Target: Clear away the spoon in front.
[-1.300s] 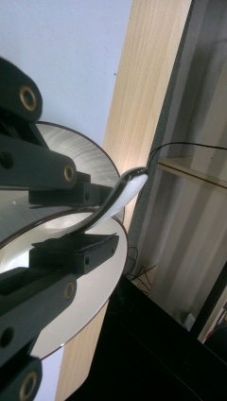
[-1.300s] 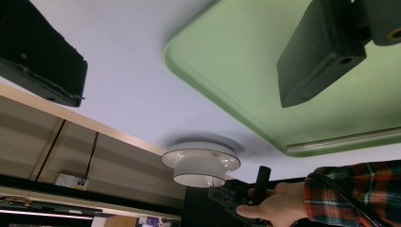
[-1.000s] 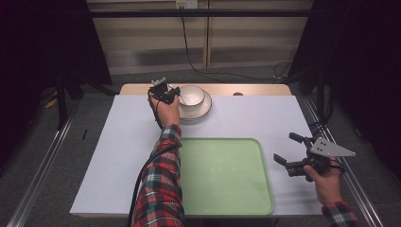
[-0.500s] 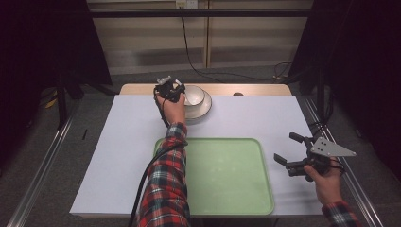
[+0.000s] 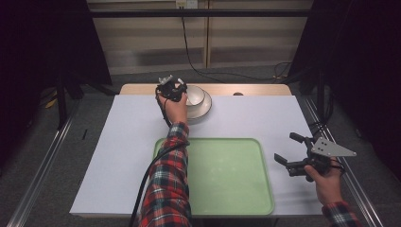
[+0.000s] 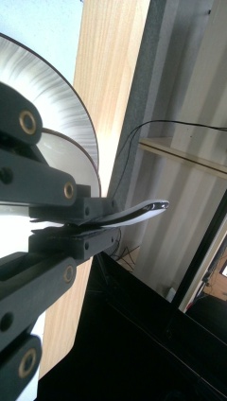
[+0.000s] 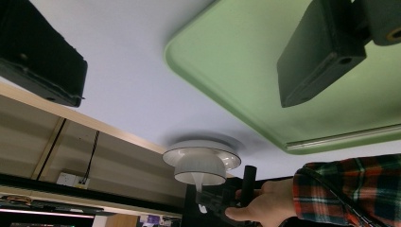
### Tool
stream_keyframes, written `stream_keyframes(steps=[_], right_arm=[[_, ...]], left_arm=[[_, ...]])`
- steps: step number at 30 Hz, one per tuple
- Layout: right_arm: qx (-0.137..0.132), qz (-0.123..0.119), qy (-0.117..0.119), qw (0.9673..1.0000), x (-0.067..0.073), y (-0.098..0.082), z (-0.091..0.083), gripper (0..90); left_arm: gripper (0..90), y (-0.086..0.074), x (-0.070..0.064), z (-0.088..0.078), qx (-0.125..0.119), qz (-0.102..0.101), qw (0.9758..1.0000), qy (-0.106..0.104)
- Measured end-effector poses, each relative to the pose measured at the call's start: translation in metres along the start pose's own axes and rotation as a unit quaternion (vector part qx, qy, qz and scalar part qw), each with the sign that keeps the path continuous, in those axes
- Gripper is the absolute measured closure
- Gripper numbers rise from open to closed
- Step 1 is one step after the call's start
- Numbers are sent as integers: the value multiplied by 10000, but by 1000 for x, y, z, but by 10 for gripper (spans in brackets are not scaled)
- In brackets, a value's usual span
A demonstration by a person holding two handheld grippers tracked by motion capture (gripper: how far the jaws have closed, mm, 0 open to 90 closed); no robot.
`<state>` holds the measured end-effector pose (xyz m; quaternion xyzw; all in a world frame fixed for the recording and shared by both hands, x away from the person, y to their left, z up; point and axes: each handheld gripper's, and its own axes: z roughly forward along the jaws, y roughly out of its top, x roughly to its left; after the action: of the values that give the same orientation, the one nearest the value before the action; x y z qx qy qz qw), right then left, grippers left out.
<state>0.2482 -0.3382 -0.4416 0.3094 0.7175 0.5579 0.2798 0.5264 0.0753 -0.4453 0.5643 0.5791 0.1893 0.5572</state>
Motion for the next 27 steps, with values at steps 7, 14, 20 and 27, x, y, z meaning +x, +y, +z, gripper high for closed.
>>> stream_keyframes(steps=[7,14,20,27], right_arm=[[-4,-34,13,10000,0,0,1,16],[2,14,25,10000,1,0,2,17],[53,16,72,10000,1,0,0,16],[14,-31,21,10000,2,0,1,17]], left_arm=[[859,14,2,-11,-93,-14,9999,-120],[859,29,7,-26,-149,40,9997,-193],[859,39,8,-40,-129,59,9993,-347],[861,49,11,-63,32,-104,9991,-421]])
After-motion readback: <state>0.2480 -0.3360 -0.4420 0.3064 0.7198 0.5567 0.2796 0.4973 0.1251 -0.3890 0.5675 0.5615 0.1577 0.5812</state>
